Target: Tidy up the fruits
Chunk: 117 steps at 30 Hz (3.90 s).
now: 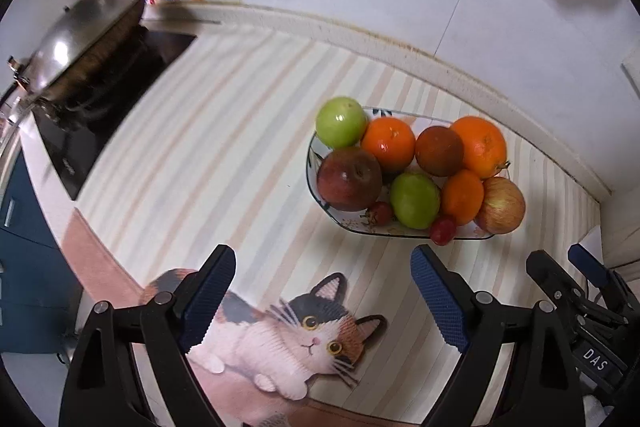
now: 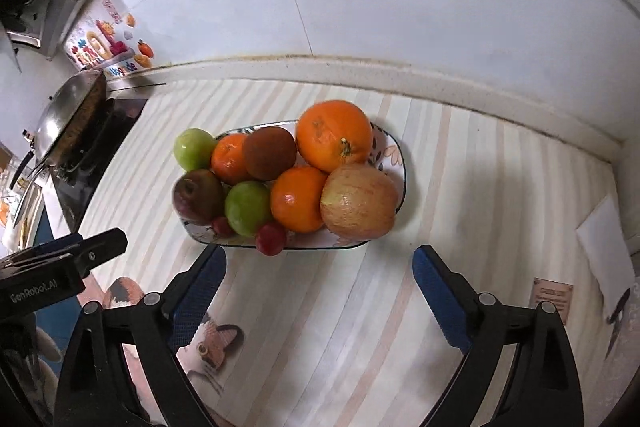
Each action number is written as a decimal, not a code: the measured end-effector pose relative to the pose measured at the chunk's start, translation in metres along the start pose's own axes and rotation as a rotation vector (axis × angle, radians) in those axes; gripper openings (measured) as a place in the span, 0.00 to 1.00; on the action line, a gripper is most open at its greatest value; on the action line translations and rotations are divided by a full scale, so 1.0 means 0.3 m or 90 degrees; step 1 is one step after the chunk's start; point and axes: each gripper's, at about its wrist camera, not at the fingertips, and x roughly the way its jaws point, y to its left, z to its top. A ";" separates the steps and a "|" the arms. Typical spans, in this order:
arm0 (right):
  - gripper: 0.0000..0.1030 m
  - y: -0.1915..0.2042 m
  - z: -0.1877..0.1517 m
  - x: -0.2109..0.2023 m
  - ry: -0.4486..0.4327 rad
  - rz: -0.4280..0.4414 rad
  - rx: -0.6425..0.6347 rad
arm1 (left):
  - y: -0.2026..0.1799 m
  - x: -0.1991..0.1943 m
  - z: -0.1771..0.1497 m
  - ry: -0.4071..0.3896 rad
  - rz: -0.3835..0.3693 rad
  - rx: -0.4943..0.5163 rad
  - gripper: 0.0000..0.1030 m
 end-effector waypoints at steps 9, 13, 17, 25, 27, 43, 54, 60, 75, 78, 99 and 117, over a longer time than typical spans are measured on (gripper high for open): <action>0.95 0.052 -0.079 -0.255 -0.061 -0.015 -0.003 | 0.007 -0.217 -0.128 -0.062 0.002 0.025 0.87; 0.95 0.074 -0.153 -0.411 -0.090 -0.020 -0.004 | 0.013 -0.341 -0.211 -0.095 0.005 0.033 0.87; 0.96 0.101 -0.239 -0.567 -0.107 -0.023 -0.003 | 0.021 -0.475 -0.297 -0.133 0.000 0.043 0.87; 0.97 0.168 -0.414 -0.876 -0.161 -0.037 -0.014 | 0.053 -0.681 -0.471 -0.178 -0.017 0.052 0.87; 0.97 0.180 -0.453 -0.937 -0.174 -0.040 -0.018 | 0.058 -0.716 -0.504 -0.185 -0.018 0.056 0.87; 0.98 0.156 -0.532 -1.127 -0.197 -0.018 -0.031 | 0.047 -0.864 -0.597 -0.225 -0.020 0.042 0.87; 0.98 0.110 -0.382 -0.993 -0.190 -0.012 -0.030 | 0.007 -0.795 -0.502 -0.242 -0.010 0.033 1.00; 0.98 0.115 -0.283 -0.892 -0.185 -0.022 -0.034 | -0.004 -0.710 -0.412 -0.217 0.003 0.033 1.00; 0.98 0.112 -0.184 -0.688 -0.140 -0.035 -0.038 | -0.031 -0.558 -0.312 -0.171 0.025 0.036 1.00; 0.98 0.106 -0.186 -0.681 -0.139 -0.038 -0.037 | -0.041 -0.547 -0.310 -0.167 0.025 0.035 1.00; 0.98 0.086 -0.195 -0.712 -0.150 -0.036 -0.034 | -0.072 -0.567 -0.308 -0.180 0.021 0.036 1.00; 0.98 0.102 -0.200 -0.708 -0.148 -0.029 -0.039 | -0.071 -0.574 -0.305 -0.181 0.023 0.038 1.00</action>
